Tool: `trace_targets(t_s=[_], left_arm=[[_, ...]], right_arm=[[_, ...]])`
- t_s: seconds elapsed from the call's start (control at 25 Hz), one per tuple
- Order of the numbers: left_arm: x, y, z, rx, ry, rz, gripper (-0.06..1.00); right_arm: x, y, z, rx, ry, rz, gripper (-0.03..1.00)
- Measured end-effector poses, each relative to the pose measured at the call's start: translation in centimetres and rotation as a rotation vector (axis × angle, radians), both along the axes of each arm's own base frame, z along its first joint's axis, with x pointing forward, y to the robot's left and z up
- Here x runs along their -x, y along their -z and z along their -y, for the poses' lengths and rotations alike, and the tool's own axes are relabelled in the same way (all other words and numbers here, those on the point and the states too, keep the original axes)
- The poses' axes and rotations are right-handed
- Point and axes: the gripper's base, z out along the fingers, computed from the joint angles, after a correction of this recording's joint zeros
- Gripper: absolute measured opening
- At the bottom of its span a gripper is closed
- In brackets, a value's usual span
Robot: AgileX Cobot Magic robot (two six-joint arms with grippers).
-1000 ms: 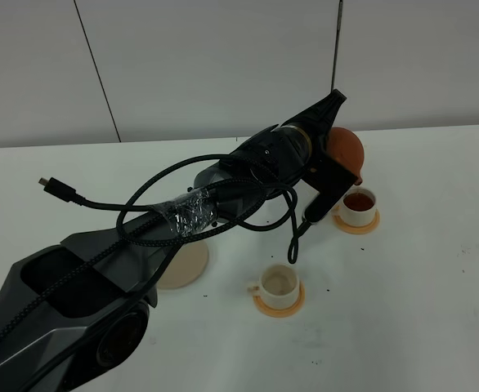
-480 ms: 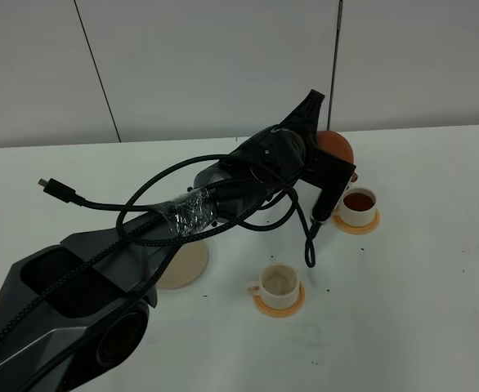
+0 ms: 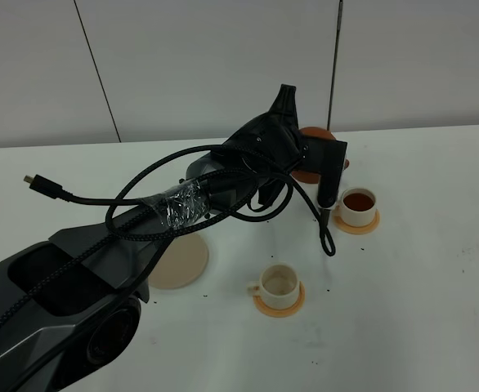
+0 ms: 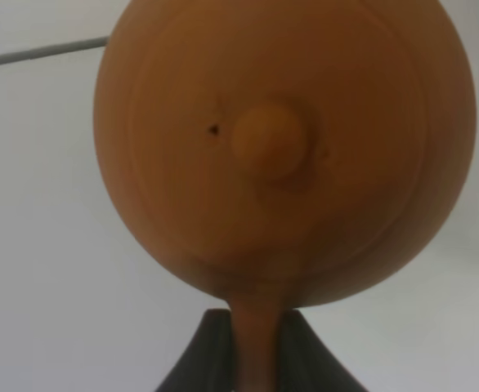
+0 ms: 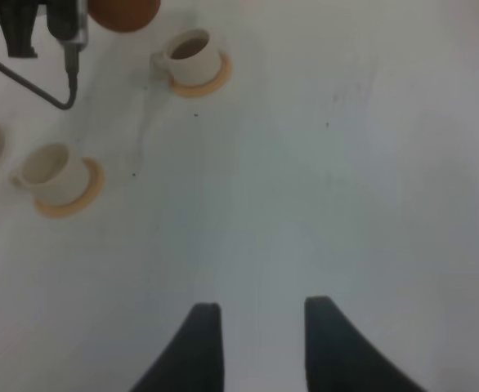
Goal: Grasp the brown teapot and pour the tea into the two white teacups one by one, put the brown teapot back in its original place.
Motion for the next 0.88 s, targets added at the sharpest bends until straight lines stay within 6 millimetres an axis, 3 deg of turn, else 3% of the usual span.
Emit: trace_targets(t_s=[0.36, 0.6, 0.88], left_arm=[[0.1, 0.6, -1.4, 0.117, -0.126, -0.161, 0.17], [-0.6, -0.3, -3.6, 0.163, -0.211, -0.225, 0.17], [-0.7, 0.3, -5.2, 0.169, -0.250, -0.342, 0.17]], right_arm=[[0.0, 0.0, 0.0, 0.000, 0.000, 0.000, 0.24], [0.0, 0.0, 0.0, 0.000, 0.000, 0.000, 0.24], [0.0, 0.0, 0.0, 0.000, 0.000, 0.000, 0.24]])
